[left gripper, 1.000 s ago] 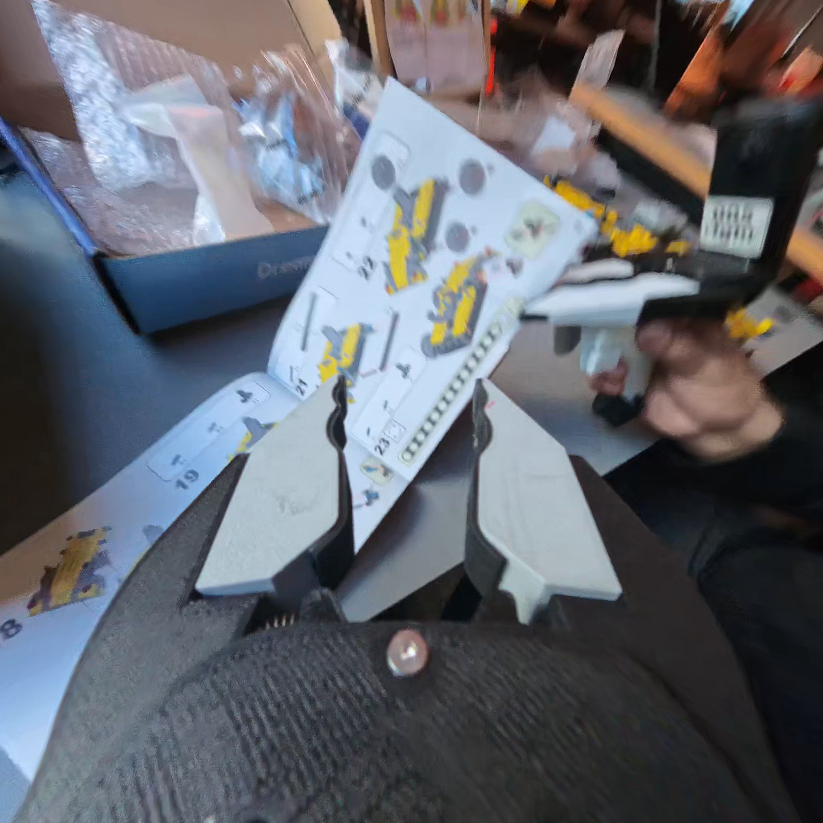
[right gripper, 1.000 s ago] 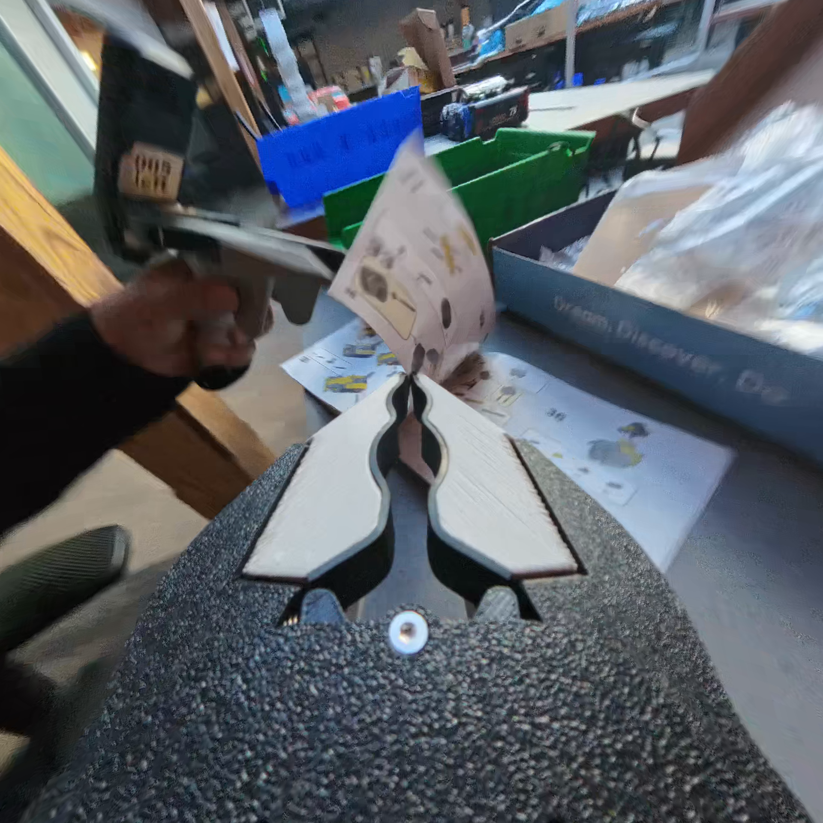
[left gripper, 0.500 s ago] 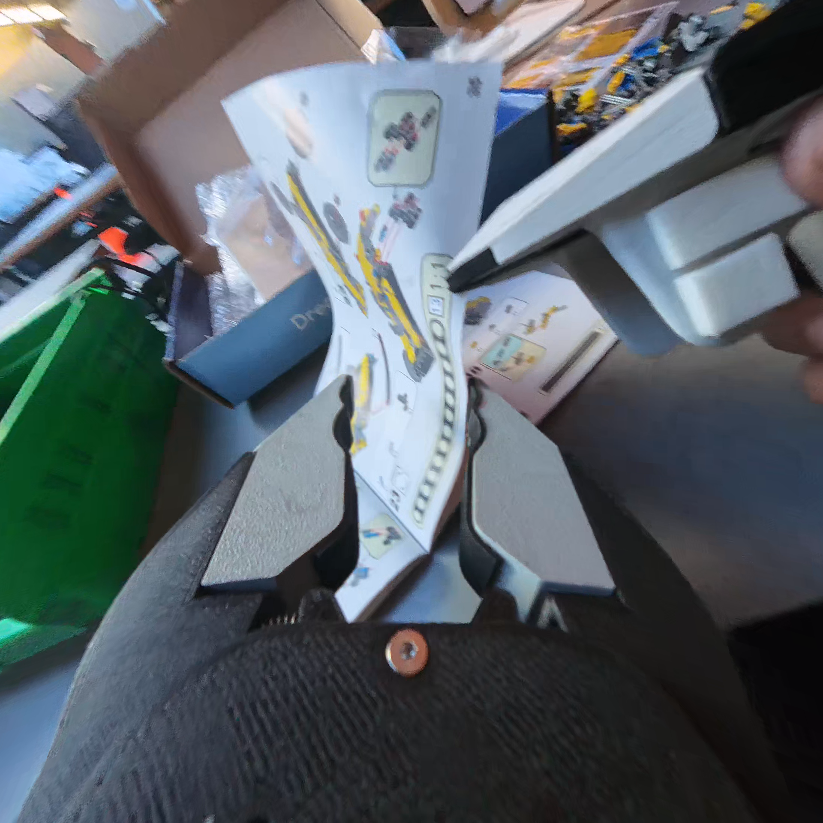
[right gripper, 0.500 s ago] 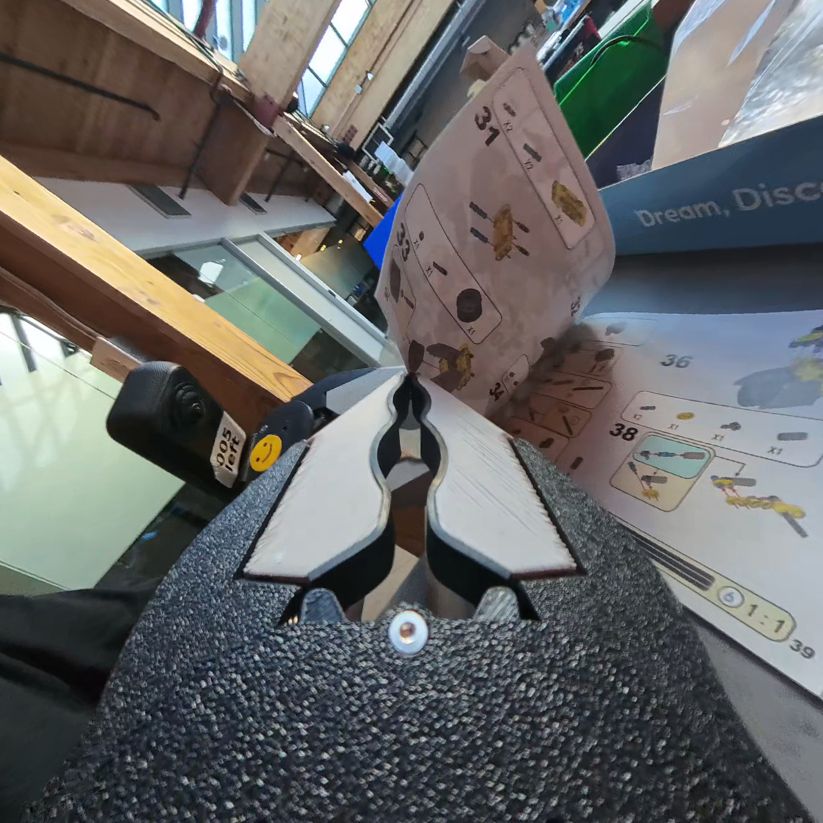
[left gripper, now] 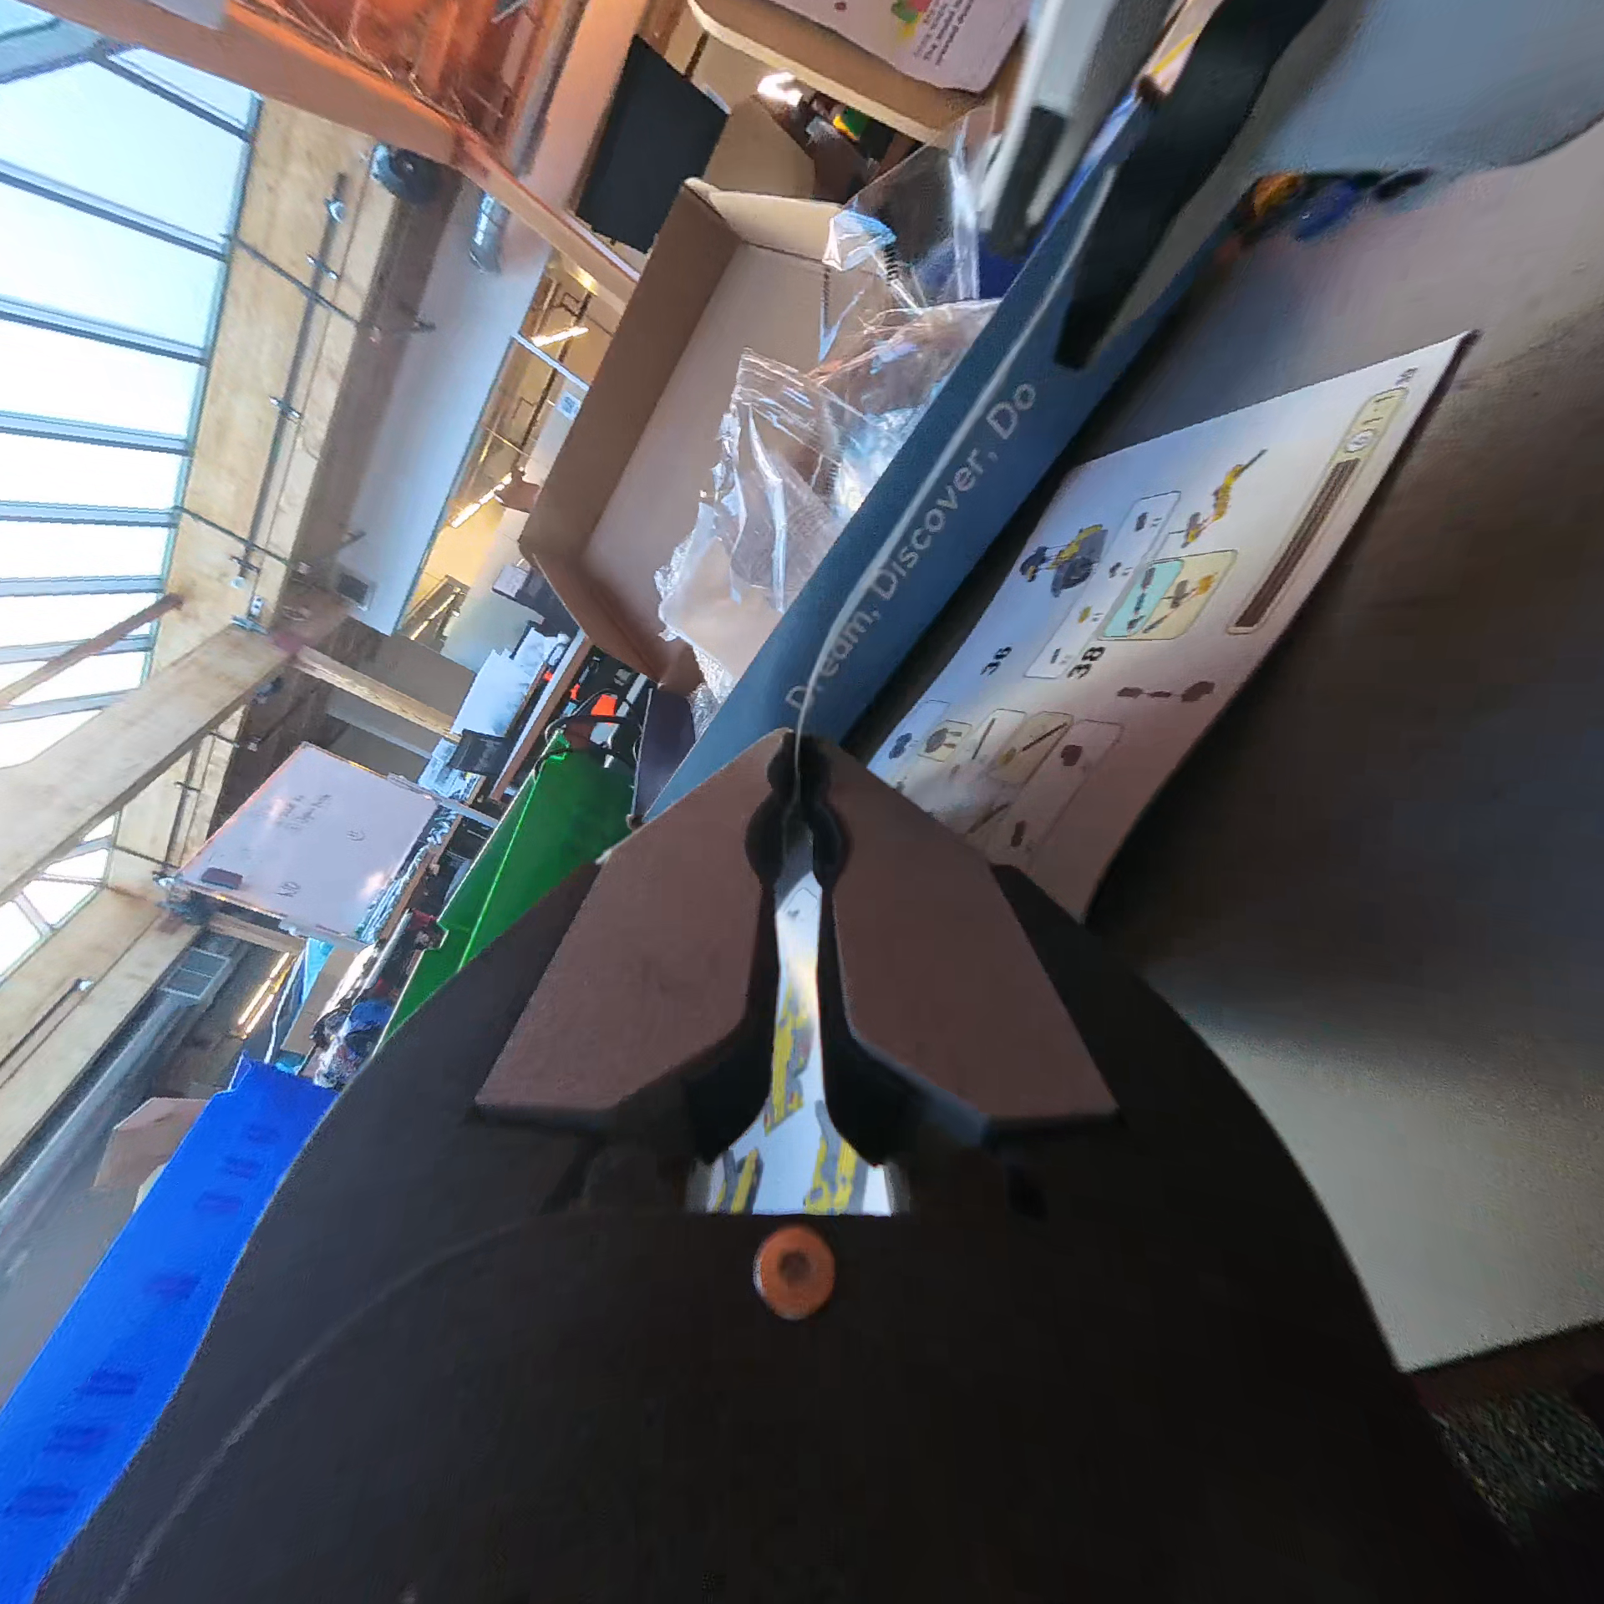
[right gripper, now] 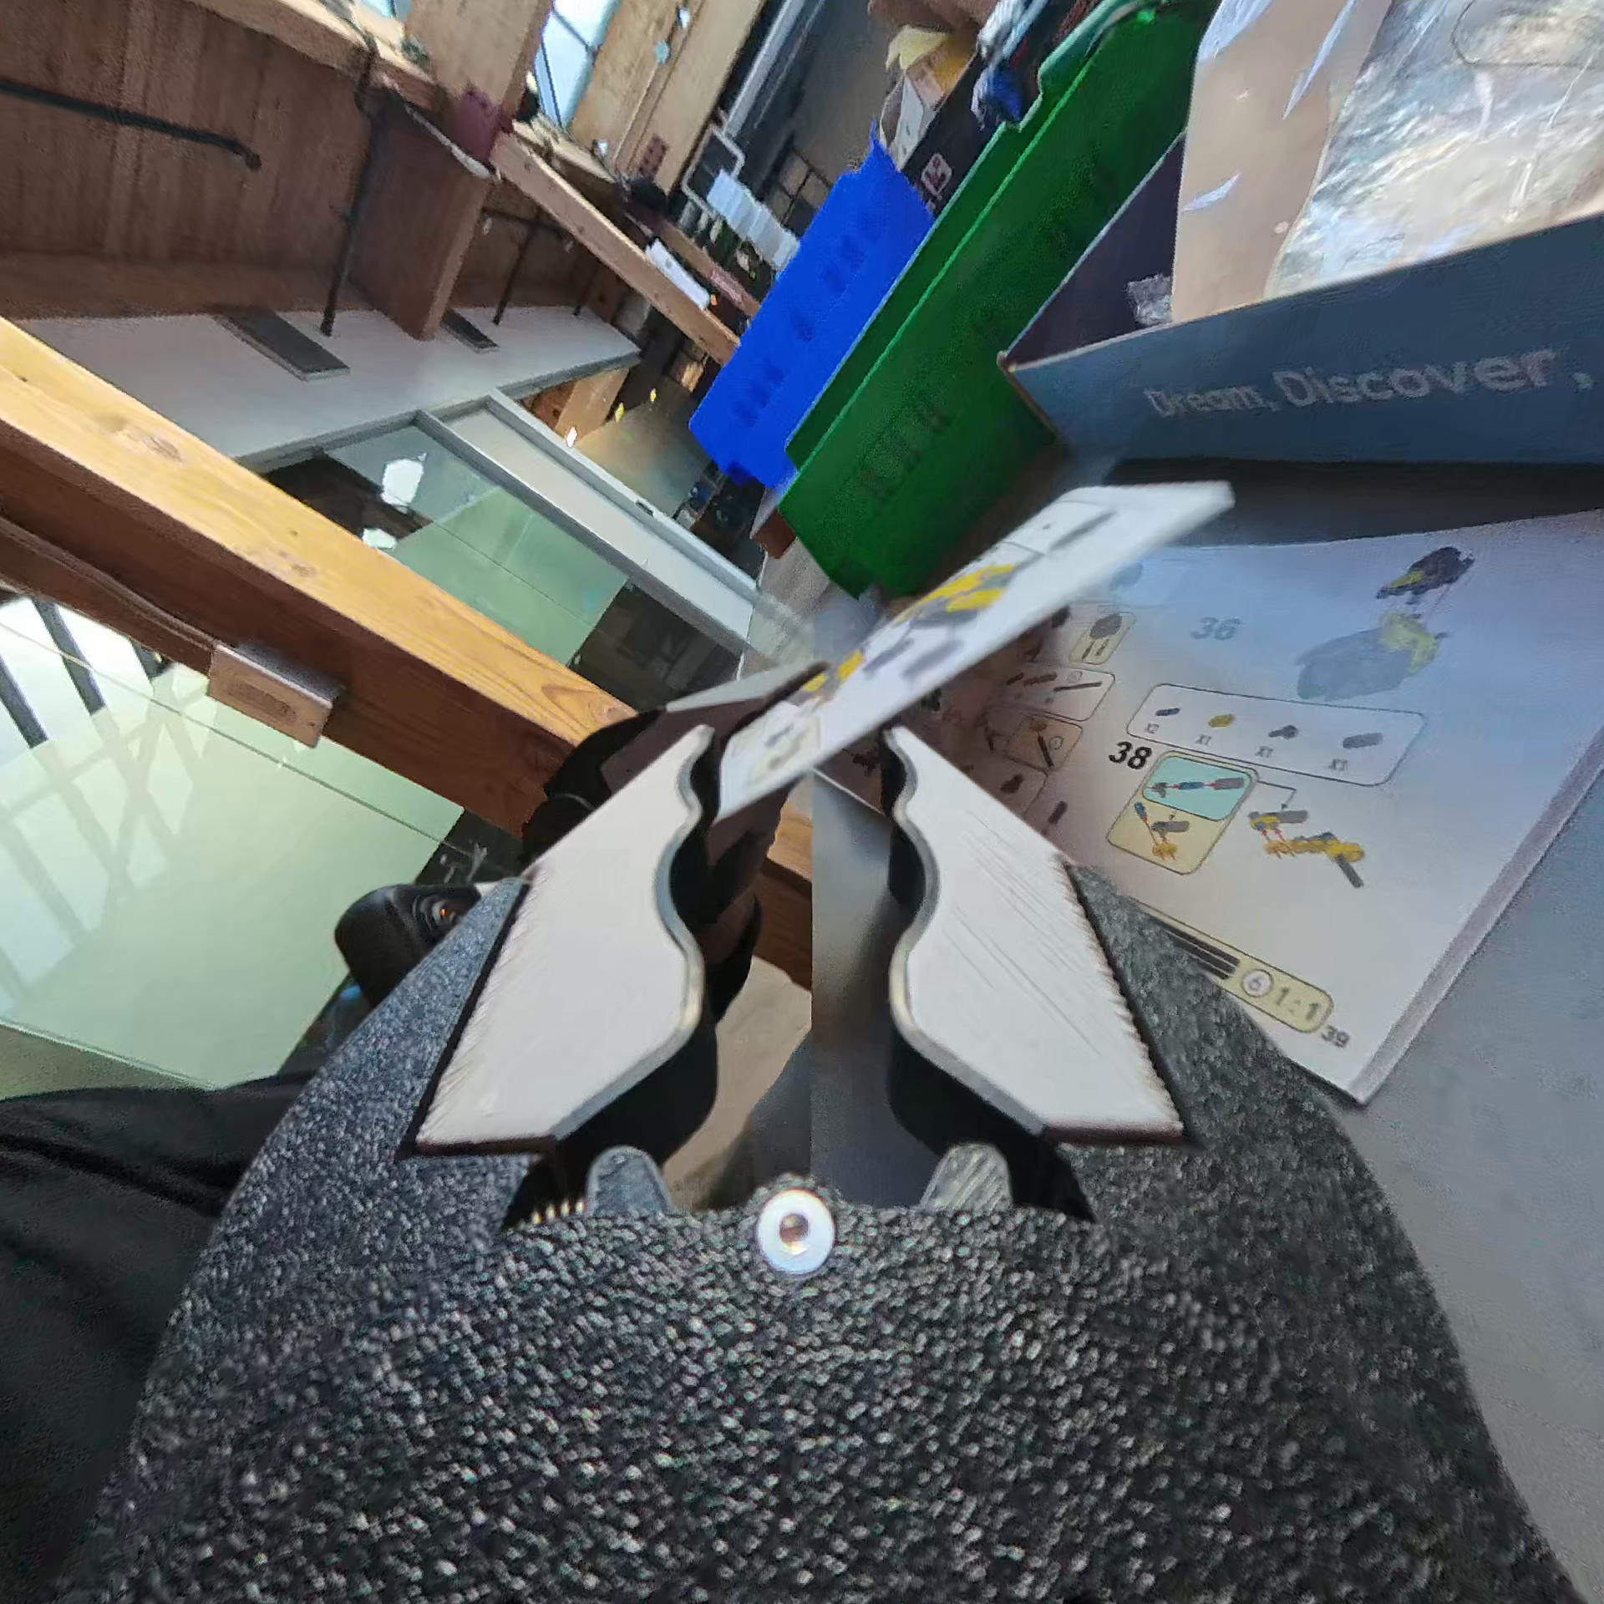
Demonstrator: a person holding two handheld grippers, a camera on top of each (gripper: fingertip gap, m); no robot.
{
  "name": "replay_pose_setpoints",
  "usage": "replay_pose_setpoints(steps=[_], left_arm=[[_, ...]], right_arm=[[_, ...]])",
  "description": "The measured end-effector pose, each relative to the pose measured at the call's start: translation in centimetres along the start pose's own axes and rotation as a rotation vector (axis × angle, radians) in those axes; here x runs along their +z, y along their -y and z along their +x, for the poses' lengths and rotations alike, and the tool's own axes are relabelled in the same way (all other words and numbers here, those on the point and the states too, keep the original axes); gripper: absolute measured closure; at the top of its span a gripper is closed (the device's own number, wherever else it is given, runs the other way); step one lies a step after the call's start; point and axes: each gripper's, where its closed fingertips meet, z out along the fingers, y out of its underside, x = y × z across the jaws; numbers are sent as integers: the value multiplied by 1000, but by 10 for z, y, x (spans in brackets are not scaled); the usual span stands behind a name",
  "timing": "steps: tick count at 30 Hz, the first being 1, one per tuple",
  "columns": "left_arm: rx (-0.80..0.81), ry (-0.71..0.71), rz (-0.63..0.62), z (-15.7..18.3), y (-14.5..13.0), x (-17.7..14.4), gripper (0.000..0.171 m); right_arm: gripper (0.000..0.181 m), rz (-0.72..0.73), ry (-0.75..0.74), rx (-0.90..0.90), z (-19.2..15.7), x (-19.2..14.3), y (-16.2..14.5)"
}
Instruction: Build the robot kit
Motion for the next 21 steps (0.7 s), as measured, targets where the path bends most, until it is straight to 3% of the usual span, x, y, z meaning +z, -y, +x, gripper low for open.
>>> replay_pose_setpoints(steps=[2, 6, 8, 13, 16, 21], left_arm=[[-5, 11, -9, -3, -5, 1, 171], [61, 8, 14, 1, -12, 1, 171], [85, -1, 7, 4, -15, 3, 171], [123, -28, 8, 14, -16, 5, 171], [115, -43, 10, 17, -17, 5, 171], [81, -64, 22, 20, -16, 4, 171]], right_arm=[[146, -57, -77, -82, 5, -3, -3], [138, -144, -210, -453, -8, -9, -10], [122, -186, -216, -670, -25, -8, -17], [125, -350, -514, -1287, -16, -6, -25], [137, -484, -596, -1430, 6, -2, -34], [147, -497, -668, -1603, 20, 5, -28]])
